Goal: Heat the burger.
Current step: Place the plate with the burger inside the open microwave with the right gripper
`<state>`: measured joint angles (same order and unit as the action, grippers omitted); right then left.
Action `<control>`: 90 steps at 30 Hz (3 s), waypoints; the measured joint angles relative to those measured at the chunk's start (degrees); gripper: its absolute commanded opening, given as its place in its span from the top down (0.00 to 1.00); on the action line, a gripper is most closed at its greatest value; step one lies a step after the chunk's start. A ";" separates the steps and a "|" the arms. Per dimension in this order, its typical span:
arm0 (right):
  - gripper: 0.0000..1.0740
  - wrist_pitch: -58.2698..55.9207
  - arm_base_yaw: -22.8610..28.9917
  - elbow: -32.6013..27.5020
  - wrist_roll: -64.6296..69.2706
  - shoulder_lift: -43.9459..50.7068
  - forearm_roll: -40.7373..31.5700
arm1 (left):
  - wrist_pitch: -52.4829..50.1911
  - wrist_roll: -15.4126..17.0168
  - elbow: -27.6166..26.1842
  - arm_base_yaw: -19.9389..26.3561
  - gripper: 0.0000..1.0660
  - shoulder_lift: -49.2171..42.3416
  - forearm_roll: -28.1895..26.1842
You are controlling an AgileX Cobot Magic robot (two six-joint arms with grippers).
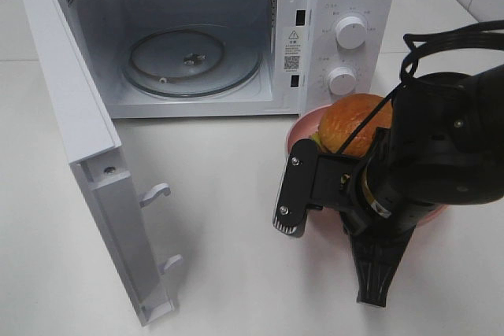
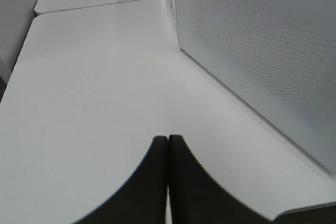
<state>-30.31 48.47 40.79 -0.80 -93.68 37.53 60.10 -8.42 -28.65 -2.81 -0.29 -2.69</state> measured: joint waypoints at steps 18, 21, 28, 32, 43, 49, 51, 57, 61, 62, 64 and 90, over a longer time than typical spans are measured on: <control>1.00 7.91 1.38 -1.32 -29.91 1.49 2.75 | 0.00 0.00 0.00 0.00 1.00 0.00 0.00; 1.00 8.82 1.38 -1.32 -33.23 1.49 2.75 | 0.00 0.00 0.00 0.00 1.00 0.00 0.00; 1.00 12.89 1.38 -1.49 -37.93 1.49 3.15 | 0.00 0.00 0.00 0.00 1.00 0.00 0.00; 1.00 17.02 1.38 -1.49 -39.25 1.49 3.27 | 0.00 0.00 0.00 0.00 1.00 0.00 0.00; 1.00 22.80 -2.81 2.29 -40.97 1.49 3.27 | 0.00 0.00 0.00 0.00 1.00 0.00 0.00; 1.00 23.38 -3.21 4.87 -45.03 -1.32 3.44 | 0.00 0.00 0.00 0.00 1.00 0.00 0.00; 1.00 23.38 -3.21 5.67 -45.44 -2.92 3.44 | 0.00 0.00 0.00 0.00 1.00 0.00 0.00; 1.00 23.32 -3.21 9.00 -46.41 -6.93 3.44 | 0.00 0.00 0.00 0.00 1.00 0.00 0.00; 1.00 23.09 -3.21 11.46 -47.96 -8.94 3.38 | 0.00 0.00 0.00 0.00 1.00 0.00 0.00; 1.00 22.75 -3.21 12.09 -48.59 -9.45 3.21 | 0.00 0.00 0.00 0.00 1.00 0.00 0.00; 1.00 21.77 -3.21 13.12 -50.65 -10.31 2.52 | 0.00 0.00 0.00 0.00 1.00 0.00 0.00; 1.00 8.31 -4.87 31.80 -82.33 -19.02 -24.12 | 0.00 0.00 0.00 0.00 1.00 0.00 0.00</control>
<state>-22.00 43.60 72.59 -83.14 -112.70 13.41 60.10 -8.42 -28.65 -2.81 -0.29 -2.69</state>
